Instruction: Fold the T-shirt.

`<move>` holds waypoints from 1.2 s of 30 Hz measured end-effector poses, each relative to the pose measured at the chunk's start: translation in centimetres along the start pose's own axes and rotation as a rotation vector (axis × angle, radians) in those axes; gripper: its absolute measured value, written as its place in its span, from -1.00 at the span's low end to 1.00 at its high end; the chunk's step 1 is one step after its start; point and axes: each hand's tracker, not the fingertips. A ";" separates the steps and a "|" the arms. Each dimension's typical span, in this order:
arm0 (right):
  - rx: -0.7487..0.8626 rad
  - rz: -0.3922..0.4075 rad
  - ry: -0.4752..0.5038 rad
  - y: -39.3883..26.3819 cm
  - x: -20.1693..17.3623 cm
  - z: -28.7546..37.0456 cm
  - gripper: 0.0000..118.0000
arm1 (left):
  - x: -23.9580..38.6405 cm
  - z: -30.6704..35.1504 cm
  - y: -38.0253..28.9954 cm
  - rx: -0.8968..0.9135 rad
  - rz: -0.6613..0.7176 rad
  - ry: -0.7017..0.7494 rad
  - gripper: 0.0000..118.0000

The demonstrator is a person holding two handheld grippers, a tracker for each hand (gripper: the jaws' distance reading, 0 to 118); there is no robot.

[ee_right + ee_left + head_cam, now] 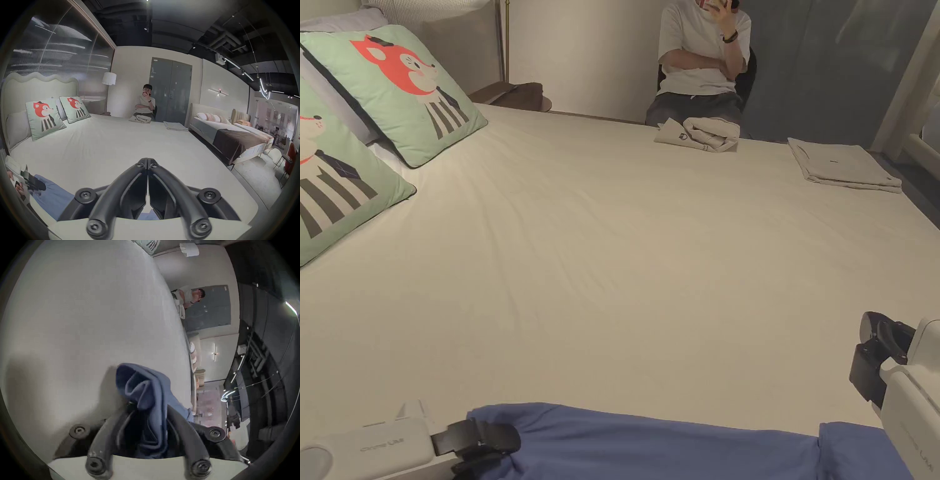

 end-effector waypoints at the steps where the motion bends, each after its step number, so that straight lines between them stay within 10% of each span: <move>1: 0.002 0.000 -0.004 0.0 0.0 0.0 -1.00 | 0.1 0.9 0.2 0.015 -0.009 -0.002 -0.91; 14: 0.001 -0.022 0.041 -0.3 -1.0 -0.2 -1.00 | 2.0 7.6 3.7 0.165 -0.126 0.207 -0.91; 36: 0.008 -0.137 -0.034 -2.4 6.0 2.4 -1.00 | 11.2 -16.2 -7.3 -0.097 -0.338 0.277 -0.88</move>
